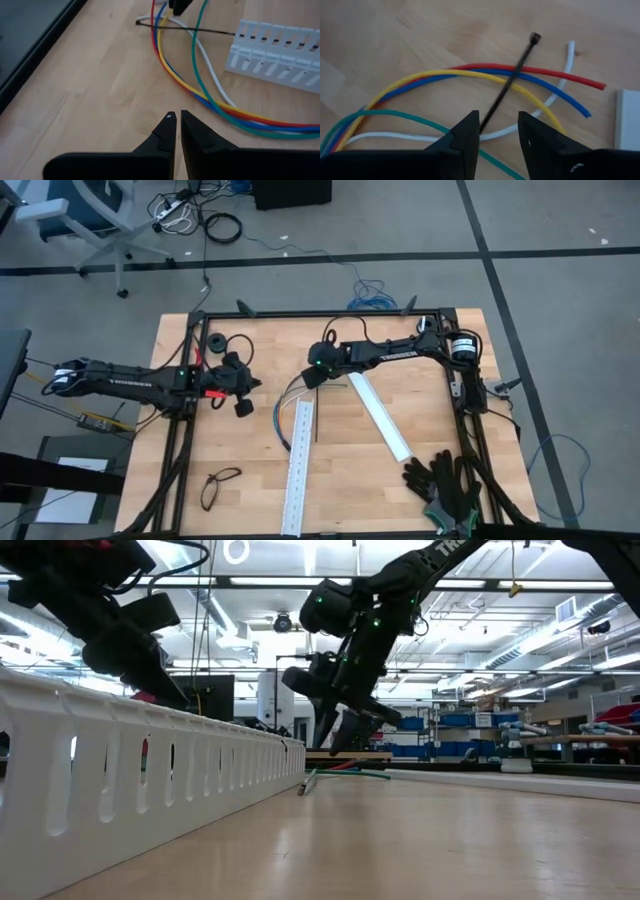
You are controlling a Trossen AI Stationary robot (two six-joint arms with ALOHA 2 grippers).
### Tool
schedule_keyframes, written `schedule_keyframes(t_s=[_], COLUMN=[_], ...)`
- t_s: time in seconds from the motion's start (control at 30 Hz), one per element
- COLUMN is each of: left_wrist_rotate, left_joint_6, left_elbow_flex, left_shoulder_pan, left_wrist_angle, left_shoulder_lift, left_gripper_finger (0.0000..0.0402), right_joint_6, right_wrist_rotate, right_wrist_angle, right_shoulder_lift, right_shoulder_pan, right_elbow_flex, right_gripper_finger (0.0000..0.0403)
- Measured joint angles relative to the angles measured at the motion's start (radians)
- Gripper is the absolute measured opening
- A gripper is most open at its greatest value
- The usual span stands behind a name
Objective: Ziptie cables
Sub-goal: Wrap the black zip tie around the object
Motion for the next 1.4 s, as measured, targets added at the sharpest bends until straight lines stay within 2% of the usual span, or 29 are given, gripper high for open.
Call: schedule_keyframes(t_s=[0.13,0.37,0.8,0.9,1.07,1.3,1.4], left_wrist_rotate=[0.000,0.000,0.000,0.000,0.000,0.015,0.020], left_joint_6=[-0.003,-0.008,-0.004,-0.003,-0.004,-0.012,-0.004], left_elbow_flex=[-0.023,-0.030,-0.030,-0.030,-0.030,-0.030,-0.030], left_shoulder_pan=[0.000,0.000,0.000,0.000,0.000,0.000,0.000], left_wrist_angle=[0.045,0.059,0.063,0.067,0.066,0.065,0.069], left_shoulder_lift=[0.000,0.000,0.000,0.000,0.000,0.000,0.000], left_gripper_finger=[0.0000,0.0000,0.0000,0.0000,0.0000,0.0000,0.0000], right_joint_6=[-0.026,-0.007,0.008,0.016,-0.056,-0.122,-0.178], right_wrist_rotate=[-0.004,0.028,0.000,0.006,0.010,0.096,0.134], right_wrist_angle=[0.056,0.015,0.117,0.117,0.121,0.141,0.164], right_shoulder_lift=[0.000,0.000,0.119,0.119,0.115,0.102,0.055], right_shoulder_pan=[0.012,0.013,0.010,0.009,0.011,0.052,0.081], right_elbow_flex=[0.000,0.000,0.004,0.004,0.002,-0.002,-0.003], right_gripper_finger=[0.0117,0.0117,0.0115,0.0095,0.0011,0.0002,0.0001])
